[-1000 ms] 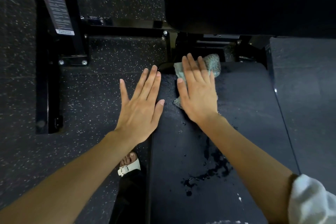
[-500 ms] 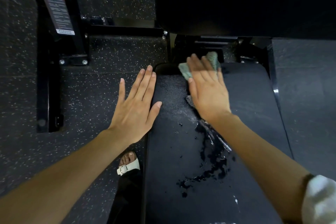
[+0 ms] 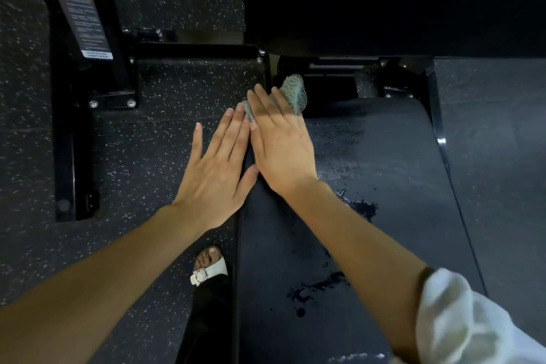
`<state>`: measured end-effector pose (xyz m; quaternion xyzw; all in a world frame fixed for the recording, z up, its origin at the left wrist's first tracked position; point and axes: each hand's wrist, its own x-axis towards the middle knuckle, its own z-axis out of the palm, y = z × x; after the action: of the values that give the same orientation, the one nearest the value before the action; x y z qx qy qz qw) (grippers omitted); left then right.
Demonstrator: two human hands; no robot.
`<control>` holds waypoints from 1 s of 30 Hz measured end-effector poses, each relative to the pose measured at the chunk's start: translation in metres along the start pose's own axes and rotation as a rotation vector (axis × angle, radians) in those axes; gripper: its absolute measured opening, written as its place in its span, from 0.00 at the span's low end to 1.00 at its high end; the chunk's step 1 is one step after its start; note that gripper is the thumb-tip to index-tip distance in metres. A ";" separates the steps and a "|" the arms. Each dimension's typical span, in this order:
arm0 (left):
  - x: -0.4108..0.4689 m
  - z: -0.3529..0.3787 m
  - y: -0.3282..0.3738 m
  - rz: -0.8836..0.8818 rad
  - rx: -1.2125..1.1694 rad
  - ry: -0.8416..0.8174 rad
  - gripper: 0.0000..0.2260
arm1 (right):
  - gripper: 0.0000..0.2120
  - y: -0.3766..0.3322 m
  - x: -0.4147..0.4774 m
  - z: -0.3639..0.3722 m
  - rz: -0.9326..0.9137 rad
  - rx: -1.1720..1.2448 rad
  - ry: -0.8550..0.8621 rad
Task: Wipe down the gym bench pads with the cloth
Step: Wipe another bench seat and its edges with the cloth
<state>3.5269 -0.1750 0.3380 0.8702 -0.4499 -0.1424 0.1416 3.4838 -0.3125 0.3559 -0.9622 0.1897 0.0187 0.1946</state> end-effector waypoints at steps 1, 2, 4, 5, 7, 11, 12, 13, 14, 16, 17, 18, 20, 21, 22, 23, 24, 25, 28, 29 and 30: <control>0.002 -0.002 0.000 0.022 0.013 -0.004 0.30 | 0.23 0.007 -0.002 -0.002 -0.029 -0.030 0.005; 0.003 -0.003 0.000 0.051 0.028 -0.007 0.29 | 0.24 0.016 -0.005 -0.004 -0.054 -0.067 0.010; 0.007 -0.006 0.001 0.117 0.061 -0.010 0.29 | 0.24 0.035 -0.009 -0.010 -0.068 -0.110 0.015; 0.009 -0.007 0.003 0.144 0.073 -0.016 0.28 | 0.24 0.045 -0.013 -0.014 -0.058 -0.116 0.016; 0.015 -0.010 0.004 0.174 0.084 -0.032 0.29 | 0.23 0.068 -0.023 -0.024 -0.017 -0.121 0.029; 0.025 -0.012 0.002 0.220 0.104 -0.068 0.30 | 0.23 0.111 -0.038 -0.051 0.111 -0.186 -0.010; 0.026 -0.012 0.002 0.225 0.105 -0.074 0.30 | 0.23 0.118 -0.040 -0.055 0.146 -0.194 -0.012; 0.026 -0.012 0.002 0.225 0.105 -0.077 0.30 | 0.23 0.122 -0.041 -0.058 0.176 -0.194 -0.005; 0.026 -0.011 0.002 0.224 0.106 -0.079 0.30 | 0.22 0.124 -0.041 -0.058 0.200 -0.180 0.013; 0.026 -0.011 0.003 0.226 0.115 -0.078 0.30 | 0.22 0.119 -0.040 -0.052 0.248 -0.102 0.081; 0.026 -0.011 0.002 0.231 0.122 -0.076 0.30 | 0.22 0.113 -0.039 -0.047 0.278 -0.058 0.127; 0.026 -0.011 0.002 0.236 0.127 -0.075 0.30 | 0.22 0.106 -0.037 -0.040 0.312 -0.026 0.171; 0.027 -0.011 0.001 0.244 0.126 -0.077 0.30 | 0.24 0.091 -0.032 -0.029 0.356 -0.003 0.229; 0.027 -0.011 0.001 0.245 0.124 -0.079 0.30 | 0.25 0.083 -0.030 -0.025 0.343 -0.008 0.236; 0.027 -0.010 0.001 0.246 0.124 -0.078 0.30 | 0.25 0.075 -0.029 -0.022 0.305 -0.013 0.234; 0.027 -0.010 0.001 0.248 0.124 -0.076 0.30 | 0.25 0.067 -0.029 -0.018 0.253 -0.015 0.224; 0.028 -0.011 0.001 0.252 0.122 -0.074 0.30 | 0.24 0.060 -0.030 -0.016 0.199 -0.016 0.210; 0.028 -0.011 0.001 0.254 0.120 -0.074 0.30 | 0.24 0.054 -0.031 -0.013 0.147 -0.022 0.192; 0.029 -0.013 0.003 0.247 0.120 -0.079 0.29 | 0.24 0.059 -0.036 -0.016 0.022 -0.052 0.125; 0.030 -0.013 0.005 0.242 0.124 -0.082 0.29 | 0.25 0.067 -0.036 -0.019 -0.009 -0.067 0.092; 0.031 -0.013 0.006 0.238 0.131 -0.083 0.29 | 0.25 0.076 -0.037 -0.024 -0.033 -0.090 0.060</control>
<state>3.5443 -0.2022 0.3488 0.8114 -0.5638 -0.1310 0.0817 3.4203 -0.3733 0.3540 -0.9731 0.1783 -0.0048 0.1455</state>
